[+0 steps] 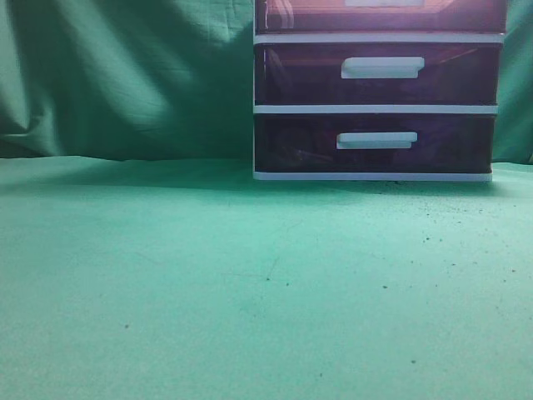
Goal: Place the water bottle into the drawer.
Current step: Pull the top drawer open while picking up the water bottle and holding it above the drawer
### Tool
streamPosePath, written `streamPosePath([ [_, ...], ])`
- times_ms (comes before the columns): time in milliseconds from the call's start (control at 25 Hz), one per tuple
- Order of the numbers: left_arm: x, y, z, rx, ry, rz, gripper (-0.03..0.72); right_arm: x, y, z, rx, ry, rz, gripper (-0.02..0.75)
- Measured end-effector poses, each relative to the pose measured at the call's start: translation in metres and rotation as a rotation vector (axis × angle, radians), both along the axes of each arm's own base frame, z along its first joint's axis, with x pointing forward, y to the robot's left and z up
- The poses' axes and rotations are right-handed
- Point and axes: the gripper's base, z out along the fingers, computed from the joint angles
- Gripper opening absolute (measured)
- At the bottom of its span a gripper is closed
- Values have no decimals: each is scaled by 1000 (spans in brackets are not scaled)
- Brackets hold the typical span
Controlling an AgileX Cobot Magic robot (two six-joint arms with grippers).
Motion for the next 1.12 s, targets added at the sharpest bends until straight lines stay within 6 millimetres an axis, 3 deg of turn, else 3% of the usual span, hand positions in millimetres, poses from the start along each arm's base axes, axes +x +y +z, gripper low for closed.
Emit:
streamPosePath([
  [760,1,0,2,5,-27,0,0,0,0,0,0,0,0,47],
  [1120,1,1,44,-137,-494,15,0,0,0,0,0,0,0,47],
])
